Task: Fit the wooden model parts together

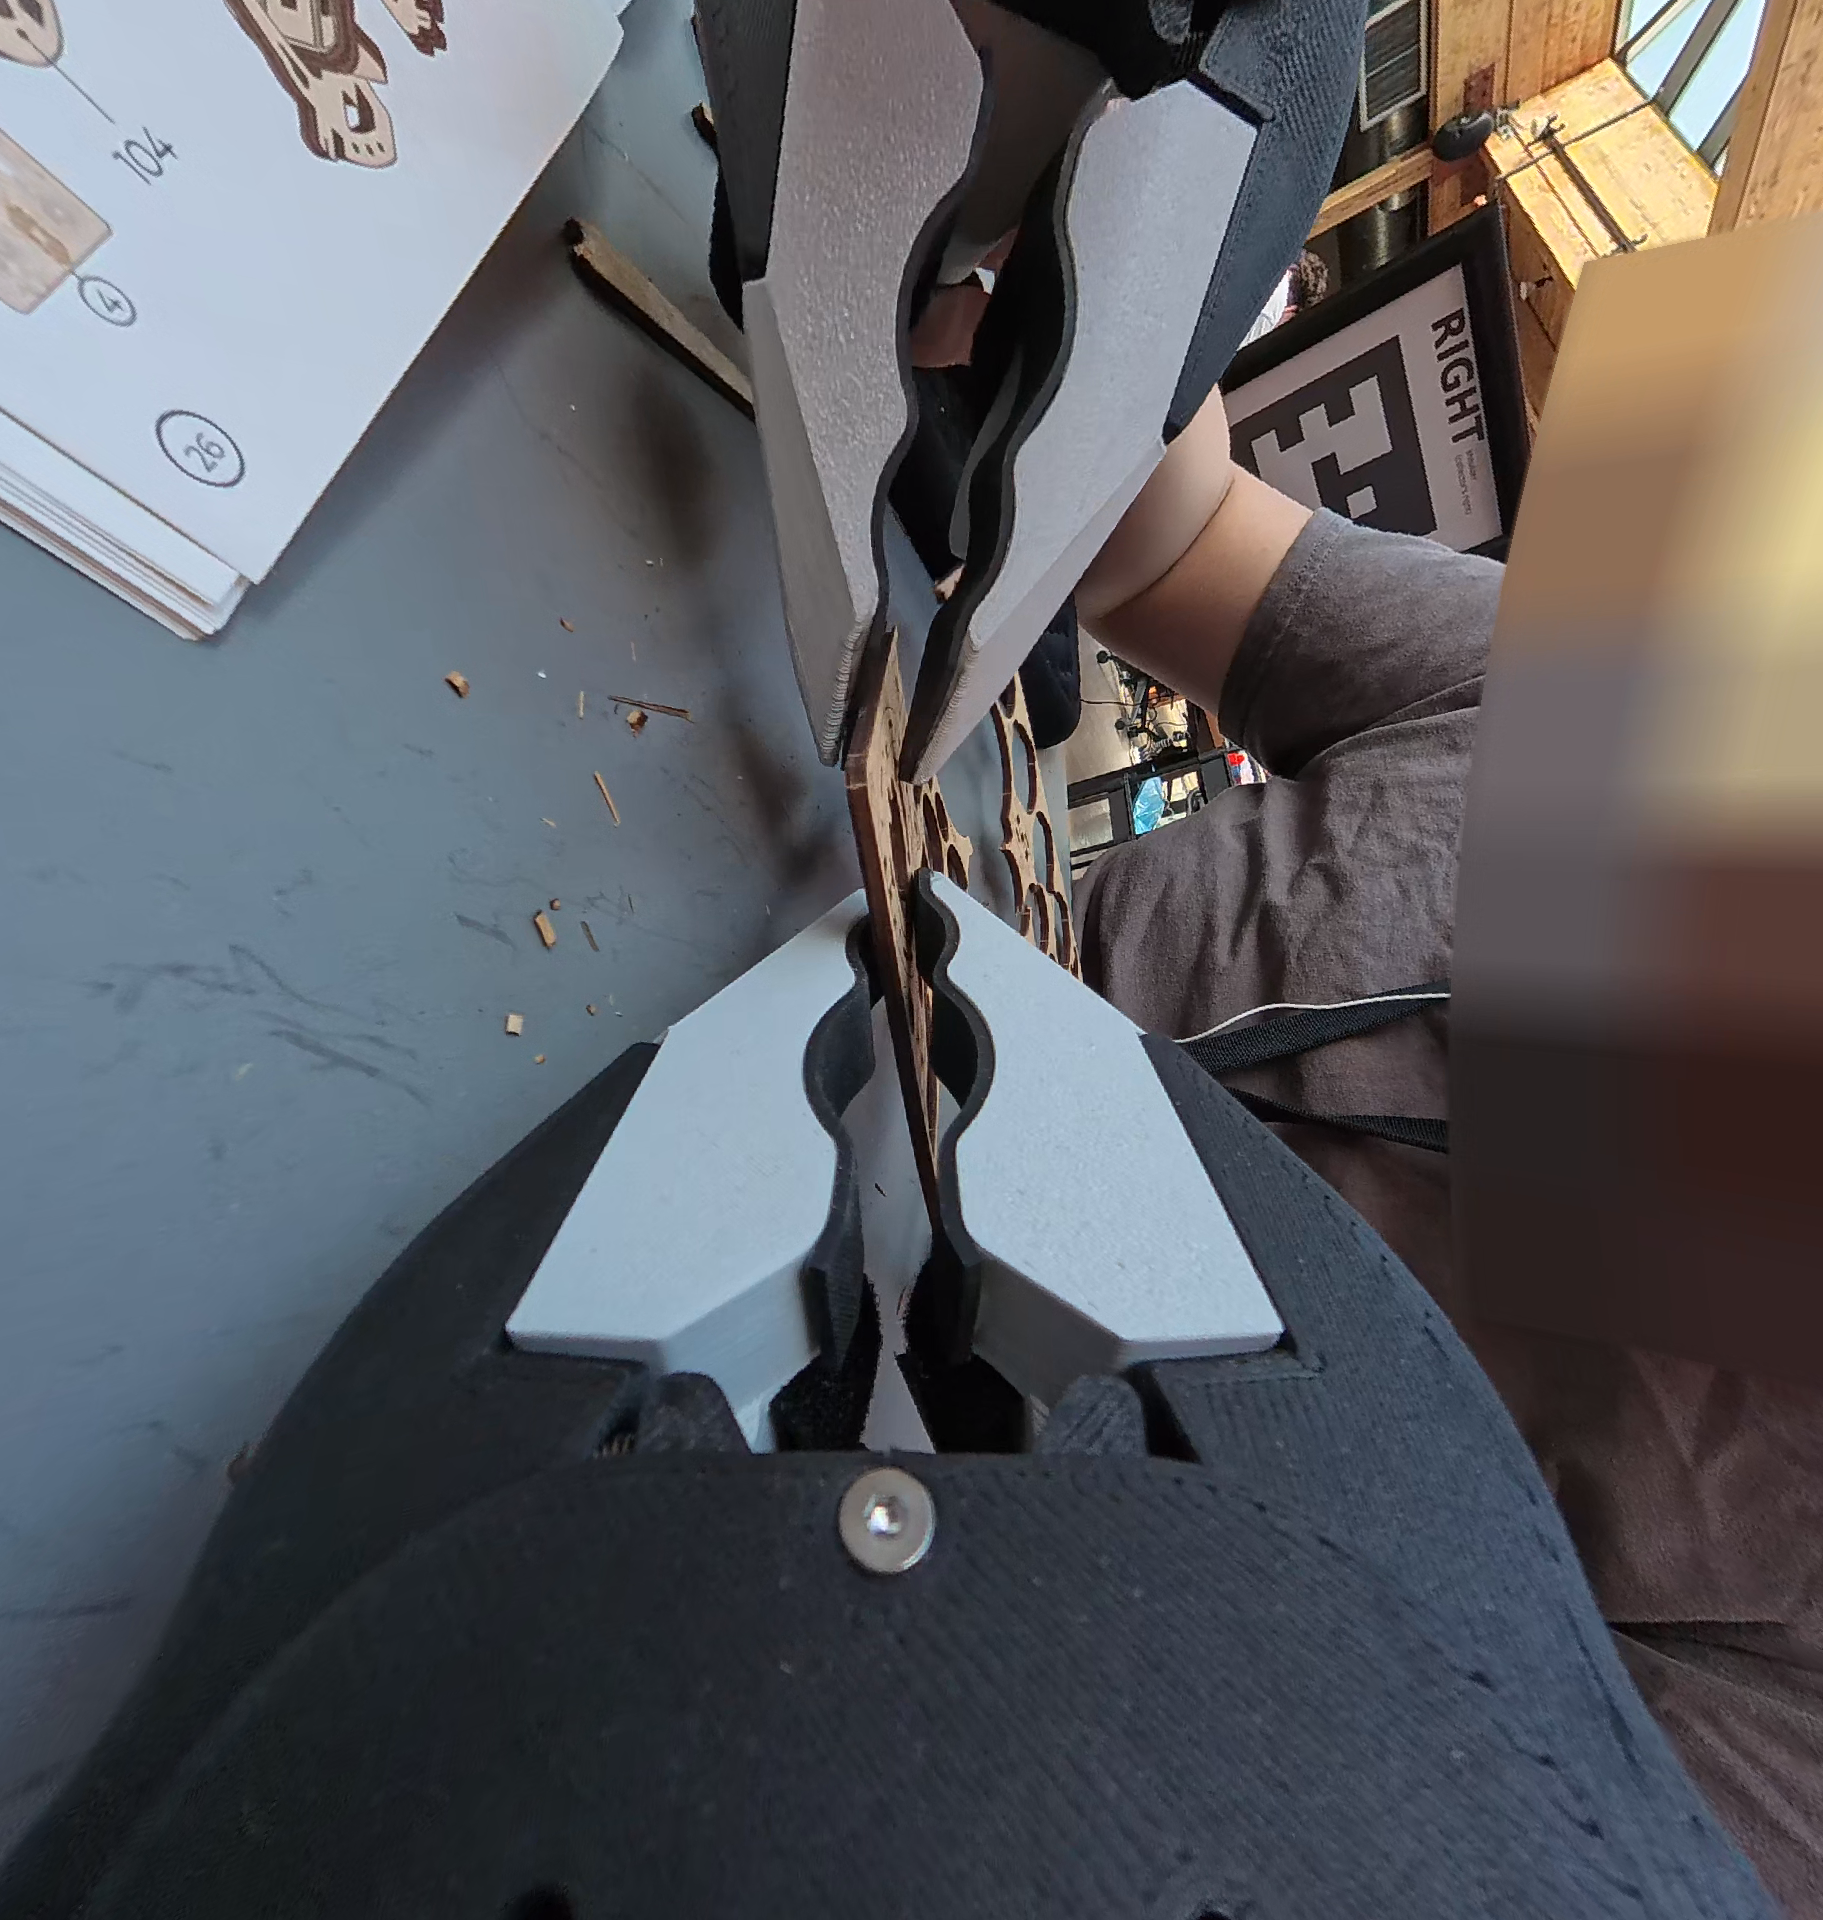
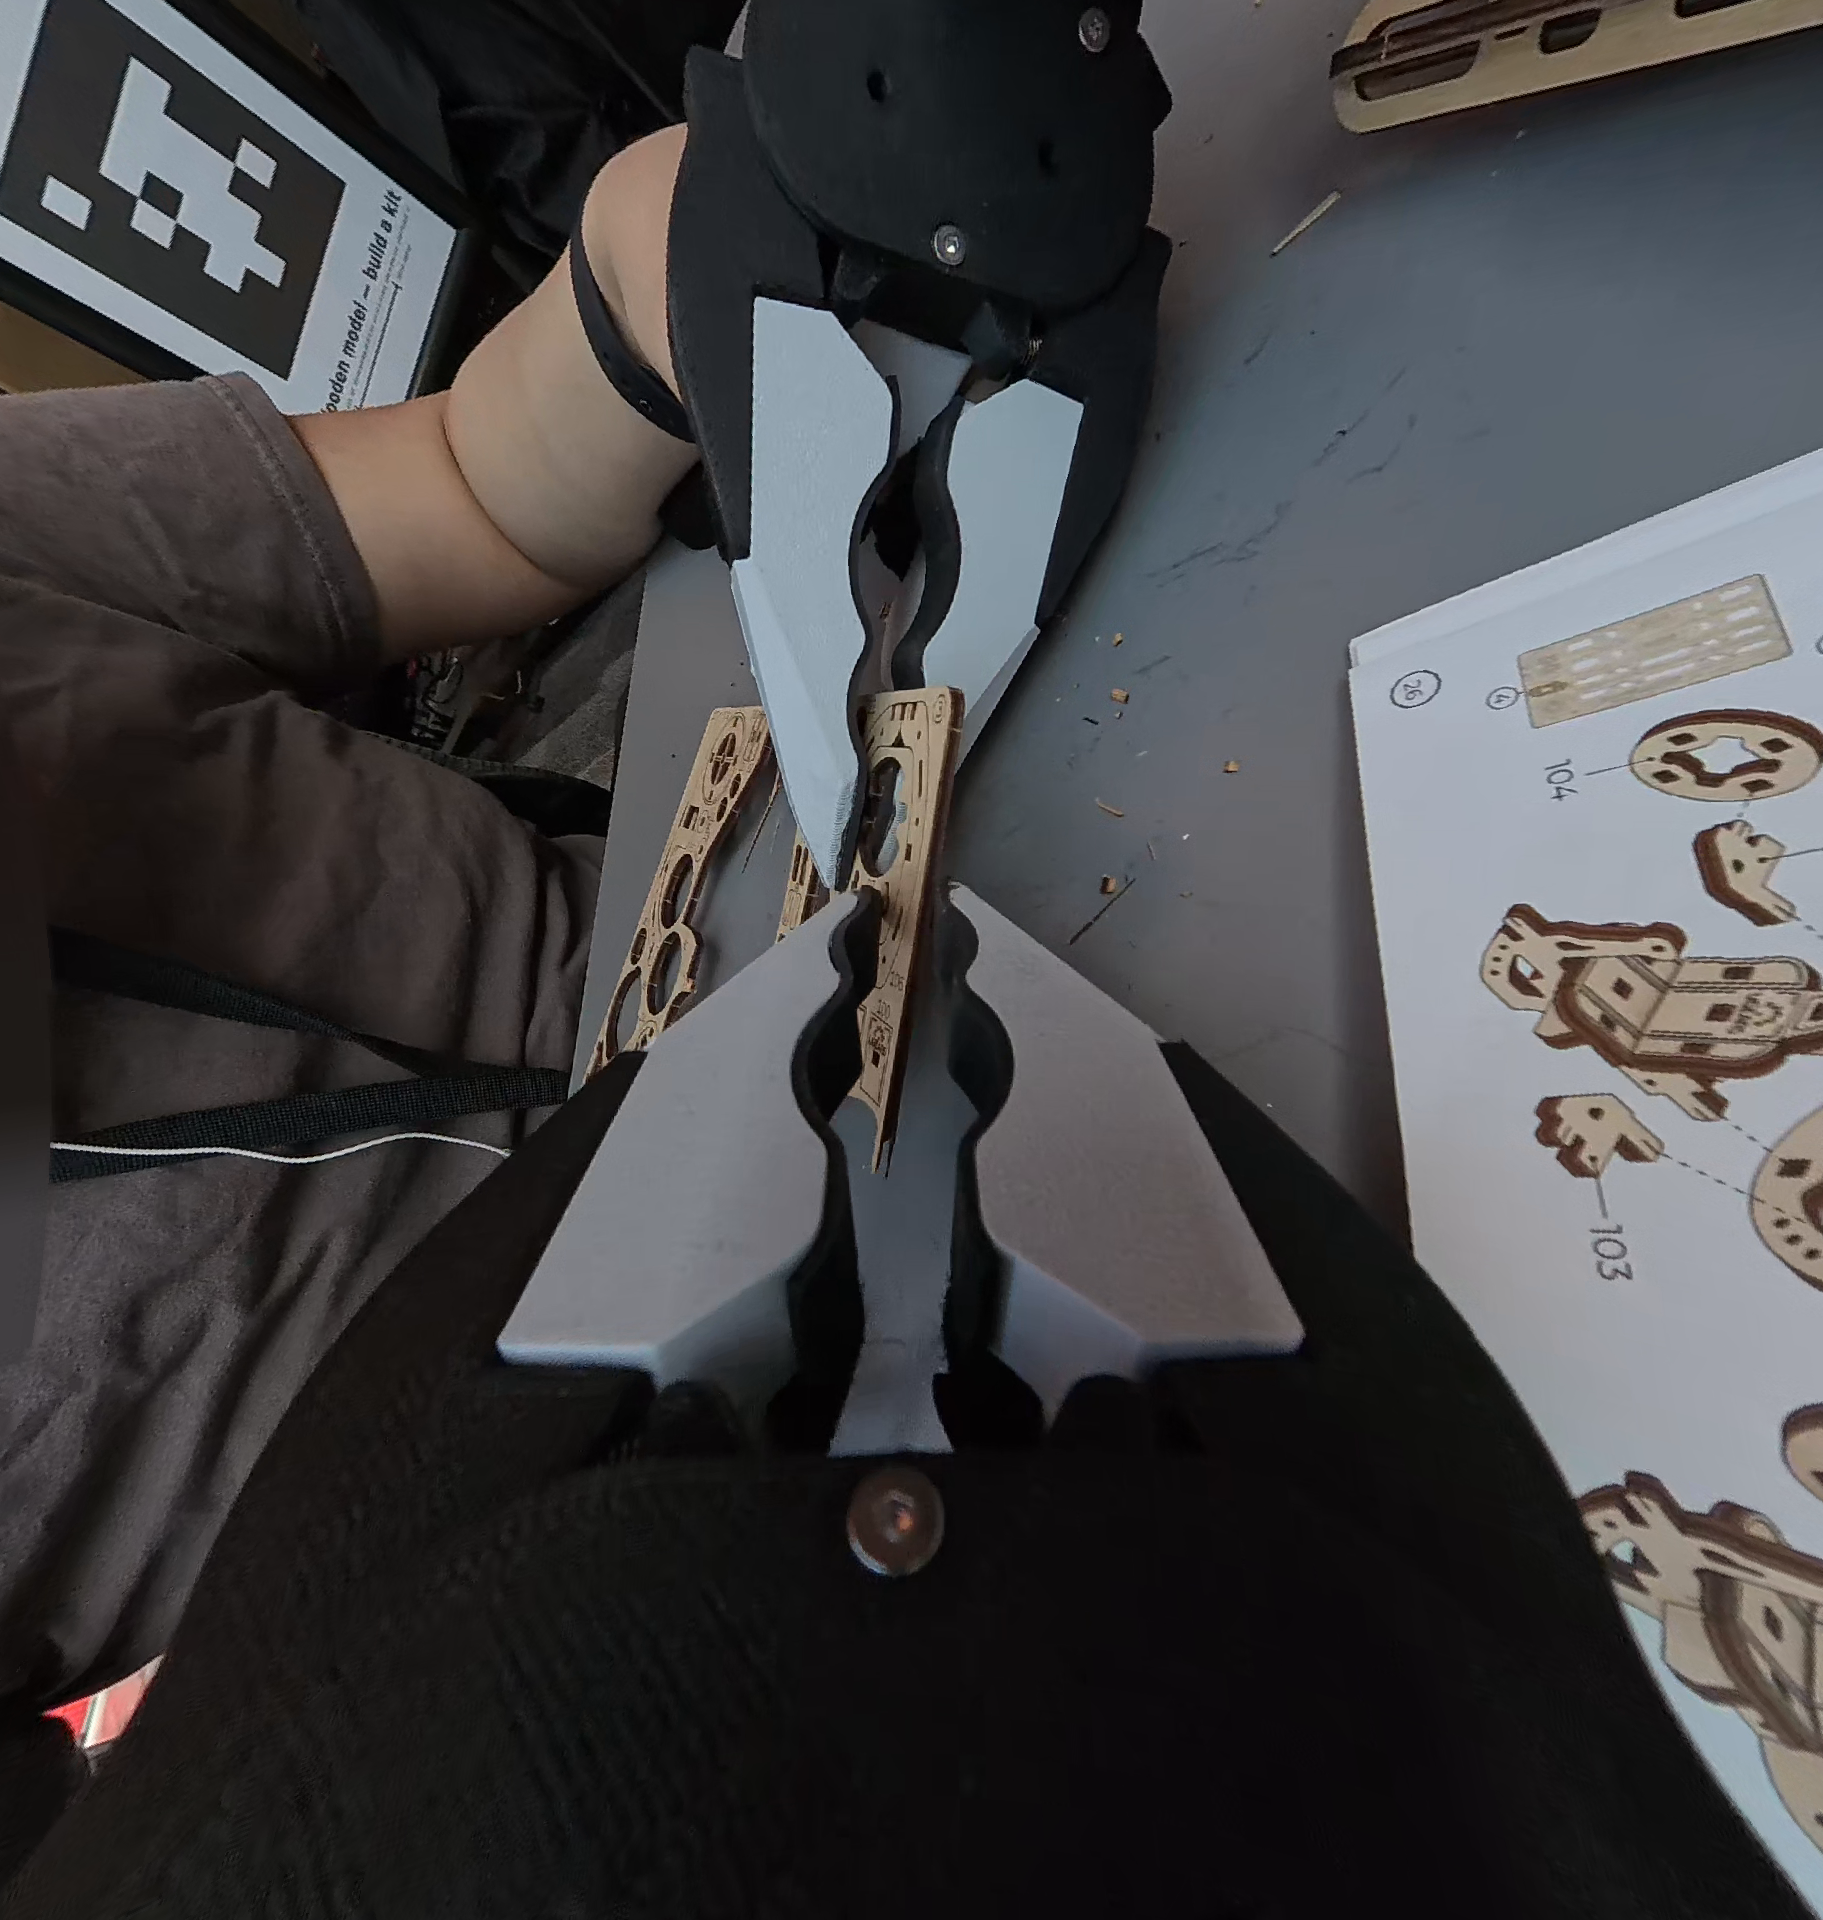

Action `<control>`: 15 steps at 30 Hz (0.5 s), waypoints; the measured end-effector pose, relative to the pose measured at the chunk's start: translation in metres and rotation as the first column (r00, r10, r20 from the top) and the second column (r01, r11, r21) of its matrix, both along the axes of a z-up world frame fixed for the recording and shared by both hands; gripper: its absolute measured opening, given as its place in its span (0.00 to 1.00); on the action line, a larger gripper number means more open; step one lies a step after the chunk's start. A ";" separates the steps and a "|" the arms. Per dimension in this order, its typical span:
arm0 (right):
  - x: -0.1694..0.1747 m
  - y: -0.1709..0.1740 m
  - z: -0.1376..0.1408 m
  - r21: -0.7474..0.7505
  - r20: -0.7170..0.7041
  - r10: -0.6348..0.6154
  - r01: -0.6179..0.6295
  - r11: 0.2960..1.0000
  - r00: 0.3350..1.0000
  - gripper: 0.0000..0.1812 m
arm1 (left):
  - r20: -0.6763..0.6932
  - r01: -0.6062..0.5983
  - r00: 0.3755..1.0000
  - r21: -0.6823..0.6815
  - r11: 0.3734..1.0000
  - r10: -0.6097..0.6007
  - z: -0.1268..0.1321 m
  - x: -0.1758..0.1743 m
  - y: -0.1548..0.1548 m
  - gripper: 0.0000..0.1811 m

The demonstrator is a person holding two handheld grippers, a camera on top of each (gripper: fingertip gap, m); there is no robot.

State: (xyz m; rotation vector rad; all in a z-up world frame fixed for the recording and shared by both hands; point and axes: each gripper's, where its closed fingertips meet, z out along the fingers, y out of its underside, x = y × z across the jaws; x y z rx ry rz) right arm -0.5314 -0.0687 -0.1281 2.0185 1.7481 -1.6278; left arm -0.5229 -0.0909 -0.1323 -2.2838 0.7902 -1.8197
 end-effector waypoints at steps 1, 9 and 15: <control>0.000 -0.001 0.000 -0.006 0.000 0.006 -0.006 1.000 1.000 0.04 | 0.000 0.003 1.000 0.002 1.000 -0.003 0.000 0.000 -0.001 0.01; 0.001 -0.002 0.001 -0.037 0.008 0.012 -0.011 0.999 1.000 0.04 | 0.001 0.010 1.000 0.008 1.000 -0.010 0.000 0.001 -0.002 0.01; 0.002 -0.006 -0.002 -0.032 0.048 0.022 -0.020 0.999 0.999 0.03 | -0.014 0.035 0.999 0.029 0.999 -0.035 -0.001 0.002 -0.007 0.01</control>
